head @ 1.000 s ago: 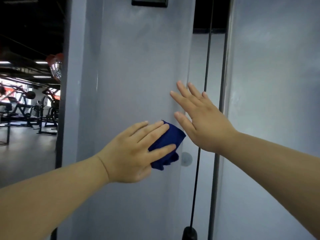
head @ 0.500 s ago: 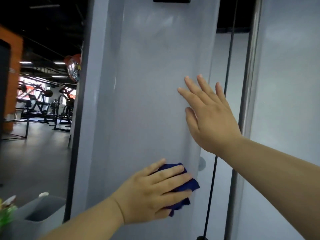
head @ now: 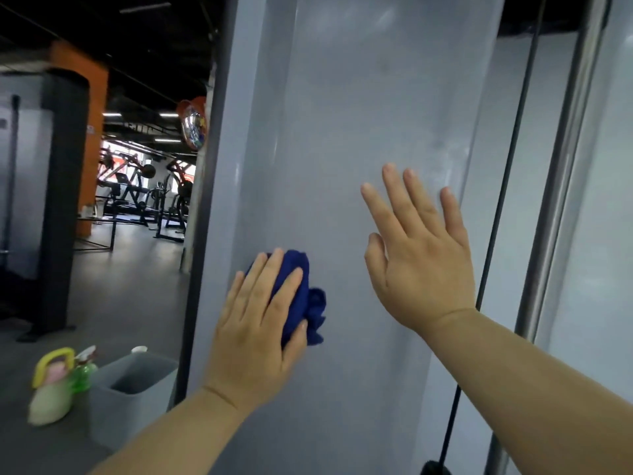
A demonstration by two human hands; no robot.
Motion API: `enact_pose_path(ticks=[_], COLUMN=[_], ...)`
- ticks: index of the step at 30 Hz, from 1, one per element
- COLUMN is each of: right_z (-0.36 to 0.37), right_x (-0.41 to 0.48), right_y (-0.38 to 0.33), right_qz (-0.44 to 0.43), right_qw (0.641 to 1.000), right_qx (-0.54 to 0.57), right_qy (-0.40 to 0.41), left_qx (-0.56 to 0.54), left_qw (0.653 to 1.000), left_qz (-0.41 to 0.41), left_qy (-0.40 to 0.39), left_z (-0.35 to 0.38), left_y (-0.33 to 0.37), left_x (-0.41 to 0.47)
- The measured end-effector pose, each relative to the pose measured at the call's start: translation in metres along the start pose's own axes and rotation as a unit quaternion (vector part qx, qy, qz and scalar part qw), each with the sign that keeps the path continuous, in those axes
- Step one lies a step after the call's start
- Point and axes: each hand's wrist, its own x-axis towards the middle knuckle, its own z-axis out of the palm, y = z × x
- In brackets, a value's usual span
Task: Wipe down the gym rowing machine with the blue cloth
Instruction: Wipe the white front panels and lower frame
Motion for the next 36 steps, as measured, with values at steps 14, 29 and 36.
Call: enact_pose_path(ticks=[14,29,36], right_z=[0.002,-0.006,-0.031], right_x=[-0.017,-0.03,-0.033], right_y=[-0.008,0.011,0.056], right_qz=[0.03,-0.061,-0.159], right_qw=[1.0,0.998,0.984], right_qx=[0.003,0.015,-0.025], right_qy=[-0.002,-0.019,-0.07], left_qx=[-0.027,-0.083,-0.079], left_qw=[0.999,0.992,0.989], left_qz=[-0.018,0.092,0.127], left_qy=[-0.026,-0.031,0.013], left_z=[0.002,0.005,-0.005], left_y=[0.003,0.024,0.015], left_x=[-0.037,-0.023,0.056])
